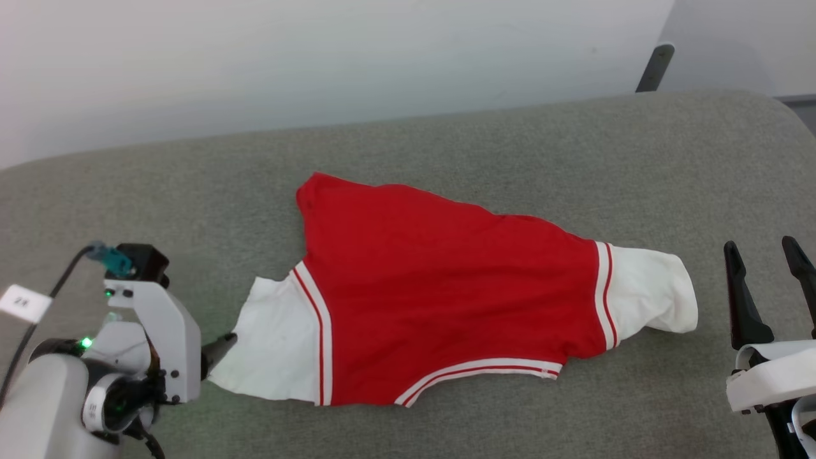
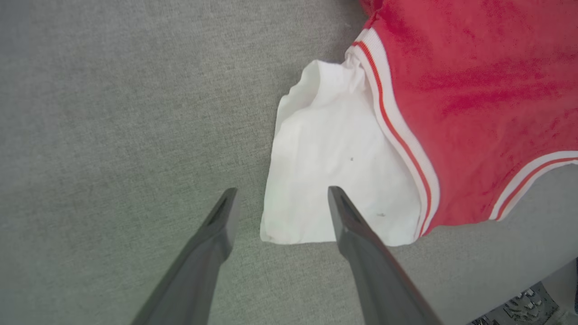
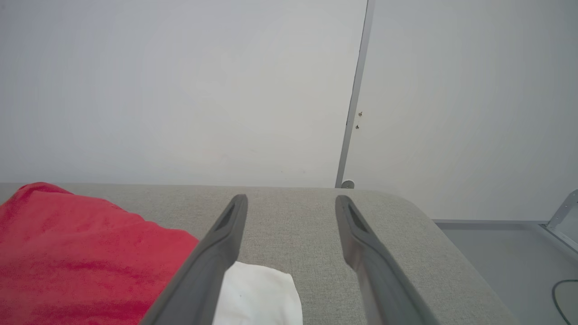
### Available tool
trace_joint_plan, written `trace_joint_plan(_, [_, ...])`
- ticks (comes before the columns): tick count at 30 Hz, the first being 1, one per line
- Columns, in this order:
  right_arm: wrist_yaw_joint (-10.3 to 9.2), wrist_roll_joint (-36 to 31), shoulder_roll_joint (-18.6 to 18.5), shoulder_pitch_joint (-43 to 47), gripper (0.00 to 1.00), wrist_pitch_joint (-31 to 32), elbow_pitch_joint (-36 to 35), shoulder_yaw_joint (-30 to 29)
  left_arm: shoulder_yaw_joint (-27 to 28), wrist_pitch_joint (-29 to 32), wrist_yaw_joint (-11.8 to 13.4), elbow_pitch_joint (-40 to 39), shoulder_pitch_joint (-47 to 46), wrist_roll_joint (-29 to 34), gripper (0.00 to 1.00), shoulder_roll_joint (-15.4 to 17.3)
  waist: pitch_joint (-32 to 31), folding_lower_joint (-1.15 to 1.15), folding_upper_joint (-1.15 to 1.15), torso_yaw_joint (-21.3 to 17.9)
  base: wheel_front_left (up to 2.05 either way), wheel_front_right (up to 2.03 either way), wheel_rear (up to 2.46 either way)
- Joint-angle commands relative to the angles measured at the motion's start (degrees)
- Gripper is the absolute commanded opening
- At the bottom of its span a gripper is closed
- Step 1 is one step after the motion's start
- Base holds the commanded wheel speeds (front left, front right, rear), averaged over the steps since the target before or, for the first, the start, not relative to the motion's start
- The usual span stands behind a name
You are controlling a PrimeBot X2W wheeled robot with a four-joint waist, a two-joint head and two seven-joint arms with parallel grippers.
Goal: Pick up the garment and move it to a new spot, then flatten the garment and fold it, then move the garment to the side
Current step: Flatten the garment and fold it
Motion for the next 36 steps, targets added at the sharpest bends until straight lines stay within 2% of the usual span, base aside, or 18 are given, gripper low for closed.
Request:
trace_joint_plan(1, [-0.06,-0.1,0.3,0.6,1.0,-0.2,-0.2,-0.2,-0.3,0.9,0.4,0.5,-0.9,-0.2,1.0,0.2,0.6,0.0,0.0,-0.5,0.0,0.0,0.0])
trace_joint_plan(9, [-0.06,-0.4,0.7,0.2,1.0,0.5,-0.8,-0.8,-2.2,5.2,1.8,8.3,-3.5,1.0,1.0,0.8,2.4,0.0,0.0,-1.5,0.0,0.0,0.0])
trace_joint_plan(13, [-0.06,-0.3,0.5,-0.1,1.0,1.0,-0.9,-1.1,-2.8,4.8,1.7,12.5,-5.0,1.4,1.0,0.7,3.4,0.0,0.0,-1.8,0.0,0.0,0.0])
trace_joint_plan(16, [-0.06,0.1,0.5,-0.1,1.0,1.8,-0.7,-1.2,-2.7,4.9,1.6,15.9,-5.7,0.2,1.0,-0.4,3.9,0.0,0.0,-1.8,0.0,0.0,0.0])
trace_joint_plan(17, [-0.06,0.5,0.4,-0.1,1.0,2.3,-0.5,-1.2,-3.0,5.2,1.5,16.8,-6.0,0.1,0.4,-0.7,4.1,0.0,0.0,-1.7,0.0,0.0,0.0])
trace_joint_plan(18, [-0.06,0.7,0.3,-0.1,1.0,2.9,-0.3,-1.1,-3.2,5.5,1.4,17.7,-6.3,-0.4,0.0,-1.1,4.3,0.0,0.0,-1.7,0.0,0.0,0.0])
trace_joint_plan(25, [-0.06,2.7,-1.1,-1.4,1.0,9.5,2.6,-0.1,-4.5,4.4,0.0,20.2,-8.4,-1.4,0.0,-2.8,5.4,0.0,0.0,-0.2,0.0,0.0,0.0])
trace_joint_plan(36, [-0.05,9.3,-6.1,-7.0,1.0,24.8,13.5,3.6,-6.4,0.1,-1.0,22.0,-12.3,-2.2,0.0,-4.5,7.9,0.0,0.0,2.9,0.0,0.0,0.0])
